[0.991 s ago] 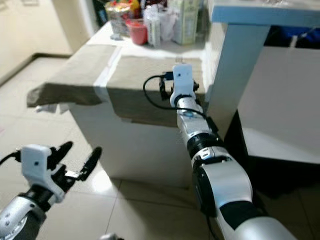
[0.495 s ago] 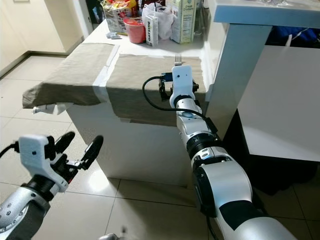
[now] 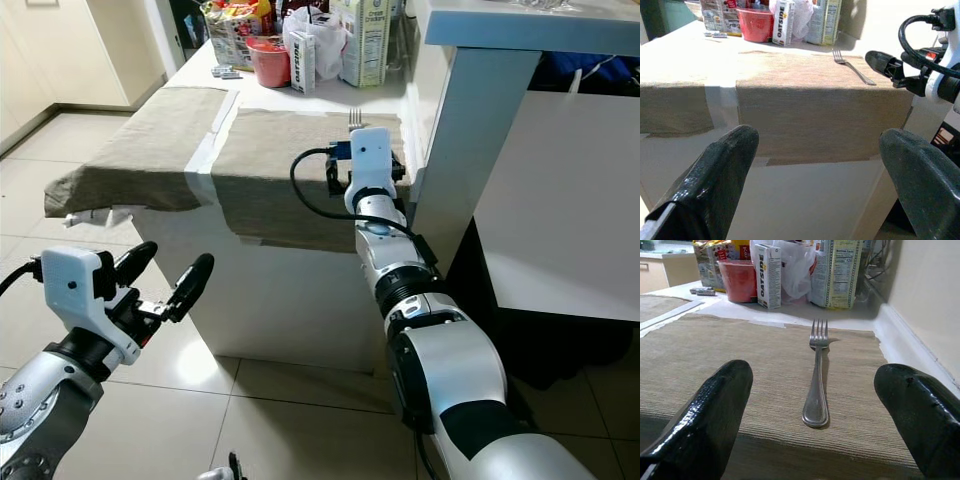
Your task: Setting the table
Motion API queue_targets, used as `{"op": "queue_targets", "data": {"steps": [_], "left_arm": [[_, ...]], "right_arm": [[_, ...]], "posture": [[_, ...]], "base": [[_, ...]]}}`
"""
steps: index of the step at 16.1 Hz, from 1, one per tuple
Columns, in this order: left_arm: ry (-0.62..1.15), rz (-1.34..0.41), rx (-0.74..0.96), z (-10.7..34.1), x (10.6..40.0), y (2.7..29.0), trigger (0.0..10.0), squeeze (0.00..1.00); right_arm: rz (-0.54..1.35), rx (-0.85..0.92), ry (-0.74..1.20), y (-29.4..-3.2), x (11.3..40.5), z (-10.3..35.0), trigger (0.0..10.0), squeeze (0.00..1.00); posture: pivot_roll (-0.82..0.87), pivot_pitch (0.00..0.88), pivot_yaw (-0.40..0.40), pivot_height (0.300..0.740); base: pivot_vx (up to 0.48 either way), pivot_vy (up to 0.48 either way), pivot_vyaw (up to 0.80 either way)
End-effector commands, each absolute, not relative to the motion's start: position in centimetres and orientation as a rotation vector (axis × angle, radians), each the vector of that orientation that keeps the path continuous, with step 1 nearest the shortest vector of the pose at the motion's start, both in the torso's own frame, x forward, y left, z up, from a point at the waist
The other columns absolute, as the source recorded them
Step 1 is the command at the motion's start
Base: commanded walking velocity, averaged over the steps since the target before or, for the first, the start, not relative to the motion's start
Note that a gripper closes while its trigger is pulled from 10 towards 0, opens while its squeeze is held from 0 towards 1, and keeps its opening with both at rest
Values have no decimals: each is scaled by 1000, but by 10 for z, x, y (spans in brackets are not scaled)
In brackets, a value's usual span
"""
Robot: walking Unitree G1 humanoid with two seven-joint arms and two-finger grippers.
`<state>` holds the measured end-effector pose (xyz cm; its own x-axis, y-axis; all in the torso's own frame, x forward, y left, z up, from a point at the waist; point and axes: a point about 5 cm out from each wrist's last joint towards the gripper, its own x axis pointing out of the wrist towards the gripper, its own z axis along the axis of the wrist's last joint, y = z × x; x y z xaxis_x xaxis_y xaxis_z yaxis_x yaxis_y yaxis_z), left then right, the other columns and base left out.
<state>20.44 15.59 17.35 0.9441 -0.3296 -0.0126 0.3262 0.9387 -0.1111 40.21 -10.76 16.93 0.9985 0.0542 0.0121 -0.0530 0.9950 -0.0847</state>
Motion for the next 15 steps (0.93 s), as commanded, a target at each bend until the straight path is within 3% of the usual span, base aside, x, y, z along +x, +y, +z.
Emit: {"op": "queue_targets", "data": {"steps": [1, 3, 6, 7, 8, 9, 11, 15], "left_arm": [[53, -336, -99, 170, 206, 155, 10000, 0], [81, -261, -80, 162, 202, 165, 10000, 0], [95, -243, -73, 159, 200, 170, 10000, 0], [93, -222, -74, 158, 203, 173, 10000, 0], [89, -183, -67, 157, 207, 178, 10000, 0], [90, -167, -67, 156, 209, 180, 10000, 0], [120, -51, -48, 145, 212, 196, 10000, 0], [173, -92, -51, 130, 208, 187, 10000, 0]], "right_arm": [[55, -60, 7, -110, 403, 169, 10000, 0], [34, -71, 59, -146, 389, 137, 10000, 0], [-41, -95, -93, -174, 370, 147, 10000, 0], [-42, -138, -165, -183, 340, 149, 10000, 0], [-11, -171, -188, -185, 309, 146, 10000, 0], [24, -180, -191, -184, 298, 144, 10000, 0], [205, -228, -141, -185, 250, 118, 10000, 0], [255, -218, 19, -195, 211, 78, 10000, 0]], "posture": [[-22, 0, 52, 740], [-38, 0, 50, 740], [-55, 0, 47, 740], [-78, 0, 46, 740], [-99, 0, 47, 740], [-103, 0, 48, 740], [-135, 4, 54, 740], [-134, 0, 52, 740]], "base": [[0, 0, 0], [0, 0, 0], [0, 0, 0], [0, 0, 0], [0, 0, 0], [0, 0, 0], [0, 0, 0], [0, 0, 0]]}}
